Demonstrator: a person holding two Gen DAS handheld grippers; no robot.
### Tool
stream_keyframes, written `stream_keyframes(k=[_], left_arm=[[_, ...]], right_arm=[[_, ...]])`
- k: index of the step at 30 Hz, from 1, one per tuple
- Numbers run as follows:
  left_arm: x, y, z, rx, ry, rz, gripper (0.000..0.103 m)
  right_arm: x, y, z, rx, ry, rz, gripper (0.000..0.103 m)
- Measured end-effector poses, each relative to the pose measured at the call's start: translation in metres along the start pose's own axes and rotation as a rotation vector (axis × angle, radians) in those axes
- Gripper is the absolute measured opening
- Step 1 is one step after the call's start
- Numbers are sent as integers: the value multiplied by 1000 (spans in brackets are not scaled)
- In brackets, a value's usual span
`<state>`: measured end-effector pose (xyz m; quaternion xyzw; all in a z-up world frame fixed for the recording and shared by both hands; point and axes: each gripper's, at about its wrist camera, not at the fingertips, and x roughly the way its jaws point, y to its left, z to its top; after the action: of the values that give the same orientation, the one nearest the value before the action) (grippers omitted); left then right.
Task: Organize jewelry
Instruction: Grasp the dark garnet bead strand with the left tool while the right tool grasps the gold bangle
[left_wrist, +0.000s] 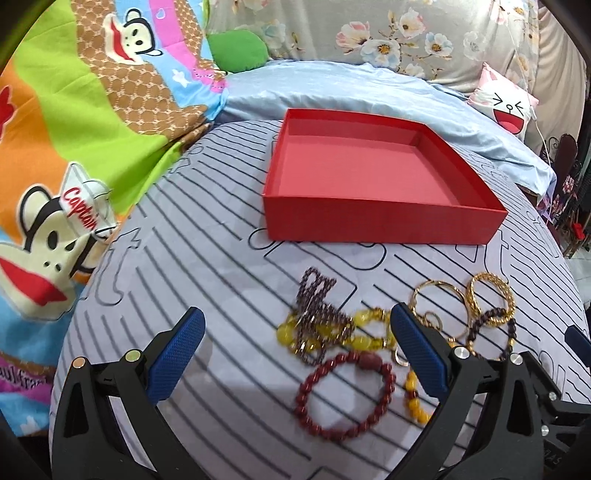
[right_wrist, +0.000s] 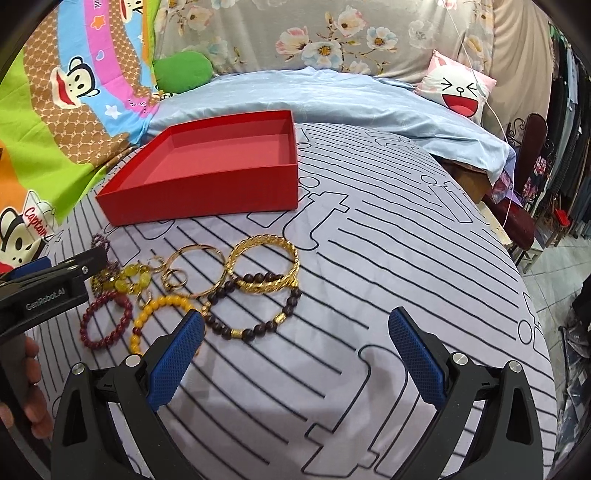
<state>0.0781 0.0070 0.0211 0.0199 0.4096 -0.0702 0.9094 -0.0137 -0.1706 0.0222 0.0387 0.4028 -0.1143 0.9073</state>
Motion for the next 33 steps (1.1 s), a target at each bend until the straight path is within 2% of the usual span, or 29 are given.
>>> stream_keyframes(k=[3,5,7,11,13,14,15,18,26,33], left_arm=[[10,-1,4,5,2,-18,90],[15,-1,5,3,13,-29,83],[21,1,8,0,31,-54,70],[28,2,8,-9,49,-76,56],[29,2,9,-11,50,-85,41],[30,2,9,-15,54,-97,36],[30,3,9,-18,57,-104,26],[27,2,9,-21,49,-121,11],[8,7,4,-43,7,-165,9],[4,9,-1,-50,6,-166,9]], right_arm=[[4,-1,3,4,4,5,96],[8,0,4,3,9,7,96],[11,1,5,4,15,14,96],[18,3,6,3,24,28,96],[19,4,6,2,26,34,96],[20,4,7,2,26,36,95],[20,4,7,1,25,37,95],[20,4,7,1,26,38,91],[31,-3,19,25,35,43,77],[44,10,30,-8,36,48,76]])
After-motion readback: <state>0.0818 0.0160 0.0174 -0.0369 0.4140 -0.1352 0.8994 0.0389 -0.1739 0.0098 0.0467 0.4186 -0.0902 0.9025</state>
